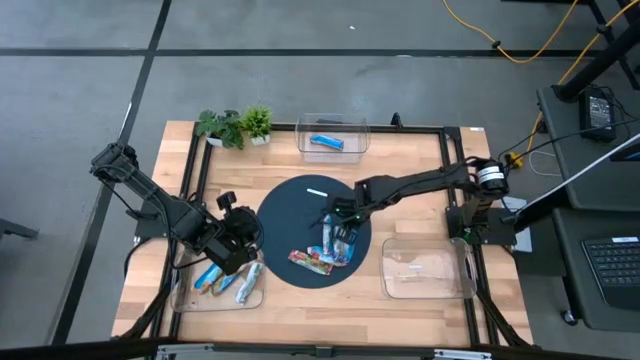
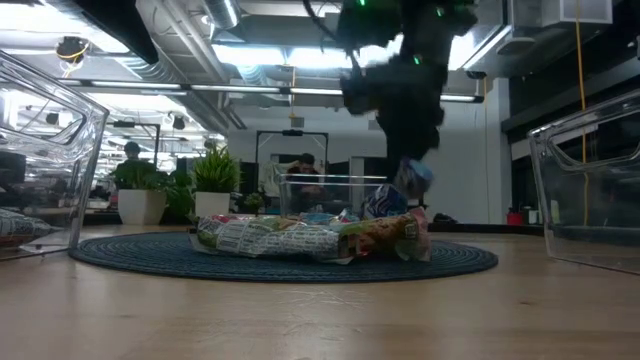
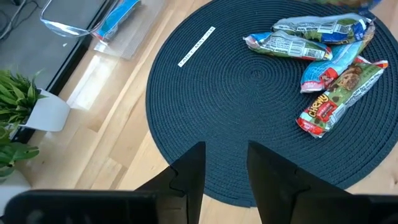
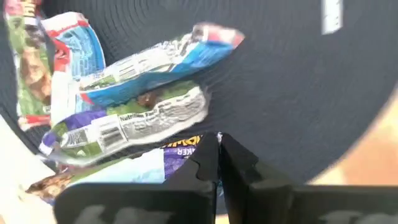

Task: Pick and place Granola Bars by type
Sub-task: Put the blue granola bar into the bottom right transparent bin

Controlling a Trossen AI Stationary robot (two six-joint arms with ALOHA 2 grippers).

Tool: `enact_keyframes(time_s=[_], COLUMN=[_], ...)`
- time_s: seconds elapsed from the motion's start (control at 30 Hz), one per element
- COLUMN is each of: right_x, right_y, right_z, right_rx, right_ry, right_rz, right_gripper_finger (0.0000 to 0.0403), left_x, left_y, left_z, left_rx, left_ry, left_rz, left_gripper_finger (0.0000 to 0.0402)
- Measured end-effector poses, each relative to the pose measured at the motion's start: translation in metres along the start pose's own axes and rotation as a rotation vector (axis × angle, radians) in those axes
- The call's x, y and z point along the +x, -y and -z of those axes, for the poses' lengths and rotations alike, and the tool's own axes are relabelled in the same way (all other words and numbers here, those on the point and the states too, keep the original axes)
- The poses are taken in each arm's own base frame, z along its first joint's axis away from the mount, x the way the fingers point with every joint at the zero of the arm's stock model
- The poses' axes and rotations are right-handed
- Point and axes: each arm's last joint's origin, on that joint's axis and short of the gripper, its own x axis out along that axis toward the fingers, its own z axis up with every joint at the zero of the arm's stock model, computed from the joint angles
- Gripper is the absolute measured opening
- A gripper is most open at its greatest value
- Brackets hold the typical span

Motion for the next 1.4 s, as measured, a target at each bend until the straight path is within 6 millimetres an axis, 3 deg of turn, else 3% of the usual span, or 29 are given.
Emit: enact_keyframes(time_s=[0.3, 0.57, 0.73, 0.87, 1.2, 1.4], right_x=[-0.046, -0.07, -0.091, -0.121, -0.24, -0.264], right_y=[-0.006, 0.001, 0.011, 0.016, 0.03, 0.045], right_z=[-0.024, -0.007, 0.026, 0.063, 0.157, 0.186], right_rx=[-0.13, -0.208, -0.217, -0.255, -0.38, -0.431], right_ry=[0.122, 0.162, 0.198, 0.265, 0.54, 0.617], right_rz=[-0.026, 0.001, 0.007, -0.029, -0.253, -0.305], right_gripper_finger=[0.0007, 0.0005, 0.0005, 0.0005, 0.0006, 0.0006], left_x=[0.0, 0.0, 0.0, 0.0, 0.0, 0.0], left_y=[0.0, 0.0, 0.0, 0.0, -0.001, -0.001], left_z=[0.0, 0.0, 0.0, -0.001, -0.002, -0.003], left_rx=[-0.001, -0.001, -0.003, -0.003, -0.012, -0.019], left_ry=[0.001, 0.003, 0.015, 0.024, 0.057, 0.088], left_rz=[0.0, 0.001, -0.008, -0.014, -0.039, -0.056], left_gripper_finger=[0.0105, 0.0104, 0.0103, 0.0104, 0.01, 0.01])
